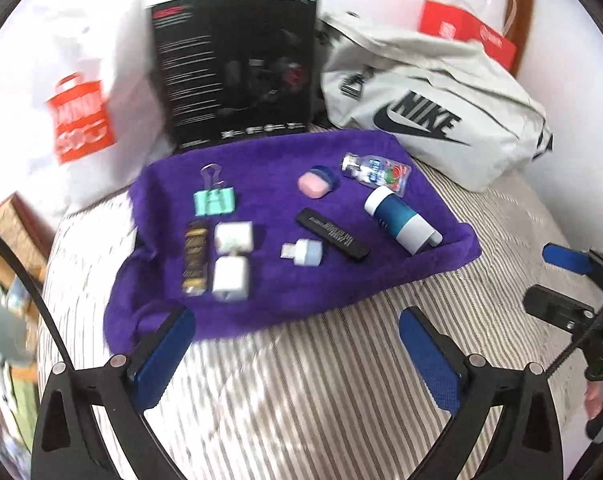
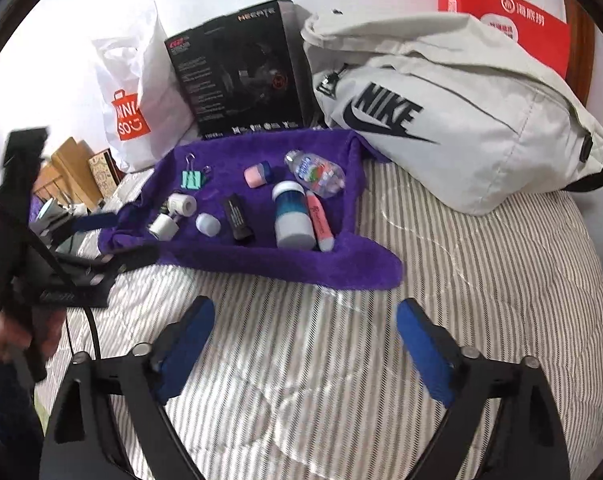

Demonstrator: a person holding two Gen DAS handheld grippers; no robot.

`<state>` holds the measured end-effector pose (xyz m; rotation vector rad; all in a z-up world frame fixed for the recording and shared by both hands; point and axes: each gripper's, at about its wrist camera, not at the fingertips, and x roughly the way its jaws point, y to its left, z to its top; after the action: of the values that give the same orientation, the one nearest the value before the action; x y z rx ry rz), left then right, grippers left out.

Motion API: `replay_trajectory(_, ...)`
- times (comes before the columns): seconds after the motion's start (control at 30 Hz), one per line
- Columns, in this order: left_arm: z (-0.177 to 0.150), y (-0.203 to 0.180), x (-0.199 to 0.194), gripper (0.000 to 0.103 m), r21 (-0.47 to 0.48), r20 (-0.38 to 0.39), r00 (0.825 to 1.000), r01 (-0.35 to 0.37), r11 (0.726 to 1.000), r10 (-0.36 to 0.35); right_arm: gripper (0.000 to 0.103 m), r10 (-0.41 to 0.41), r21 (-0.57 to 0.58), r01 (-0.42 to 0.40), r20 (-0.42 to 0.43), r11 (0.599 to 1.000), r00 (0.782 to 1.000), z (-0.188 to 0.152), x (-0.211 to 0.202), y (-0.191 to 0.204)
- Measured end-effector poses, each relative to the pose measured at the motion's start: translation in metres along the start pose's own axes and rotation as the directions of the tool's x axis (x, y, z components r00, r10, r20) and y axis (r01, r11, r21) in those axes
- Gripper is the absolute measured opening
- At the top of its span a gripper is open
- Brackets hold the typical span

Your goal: Organize rigid objects

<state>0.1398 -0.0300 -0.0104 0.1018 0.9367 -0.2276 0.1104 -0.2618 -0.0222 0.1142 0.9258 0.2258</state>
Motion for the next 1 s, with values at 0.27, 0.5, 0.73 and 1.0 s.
replay_trajectory(0.27,-0.028,0.018,-0.03,0.103,-0.15,0.047,0.996,-0.07,0.986,0.078,0.103,-0.01,0.017,0.011,-0.016,1.0,1.0,0.002,0.002,0.022)
replay_trajectory(0.5,-0.049,0.027,-0.042,0.103,-0.204,0.058,0.988,-0.132,0.97,0.146,0.103,-0.041,0.007,0.041,-0.019,0.999,0.999,-0.005,-0.013,0.034)
replay_trajectory(0.73,-0.063,0.023,-0.05,0.103,-0.205,0.068,0.985,-0.14,0.969,0.157,0.103,-0.081,-0.001,0.081,-0.013,0.997,0.997,-0.016,-0.026,0.04)
replay_trajectory(1.0,-0.069,0.017,-0.058,0.103,-0.195,0.077,0.984,-0.14,0.971,0.158,0.103,-0.106,0.002,0.107,-0.03,0.994,0.994,-0.028,-0.029,0.038)
